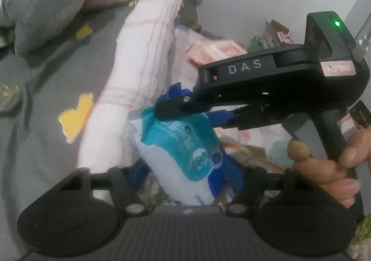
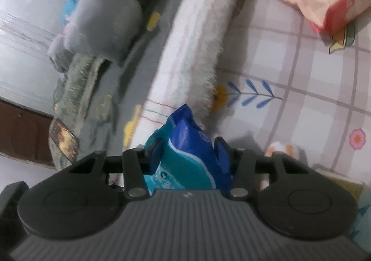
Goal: Organize soft objects
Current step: 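Lift the wet wipes packet with the right gripper and carry it to the box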
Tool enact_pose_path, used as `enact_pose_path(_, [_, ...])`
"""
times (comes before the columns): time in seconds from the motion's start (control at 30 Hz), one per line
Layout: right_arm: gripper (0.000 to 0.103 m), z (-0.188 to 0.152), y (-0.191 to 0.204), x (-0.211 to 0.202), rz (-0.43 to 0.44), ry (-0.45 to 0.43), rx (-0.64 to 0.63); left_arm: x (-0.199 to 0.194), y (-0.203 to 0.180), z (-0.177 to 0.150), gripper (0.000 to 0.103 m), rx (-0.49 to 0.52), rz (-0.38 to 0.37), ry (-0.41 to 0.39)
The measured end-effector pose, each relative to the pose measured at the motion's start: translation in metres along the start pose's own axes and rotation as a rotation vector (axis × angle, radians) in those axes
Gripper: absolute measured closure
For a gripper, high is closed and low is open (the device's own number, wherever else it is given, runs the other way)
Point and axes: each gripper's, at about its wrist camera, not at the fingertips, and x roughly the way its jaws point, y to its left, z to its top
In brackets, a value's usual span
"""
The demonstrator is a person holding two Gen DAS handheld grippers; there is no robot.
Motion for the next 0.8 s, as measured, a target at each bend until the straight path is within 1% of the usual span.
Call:
enact_pose_path(0.27, [0.057, -0.009, 0.039, -0.051, 0.032, -0.111, -0.038, -0.055, -0.020, 0.005, 0.033, 0.040, -0.019, -0.117])
enact_pose_path(0.47, [0.057, -0.030, 0.061, -0.103, 0.026, -0.189, -0.070, -0.091, -0.049, 0.000, 0.033, 0.091, -0.065, -0.179])
enact_pose_path(0.63, [0.057, -0.057, 0.060, -0.153, 0.026, -0.255, -0.060, -0.114, -0.082, -0.009, 0.034, 0.139, -0.121, -0.203])
enact_pose_path(0.8, [0.057, -0.091, 0.049, -0.209, 0.007, -0.334, -0.037, -0.127, -0.128, -0.020, 0.034, 0.220, -0.176, -0.210])
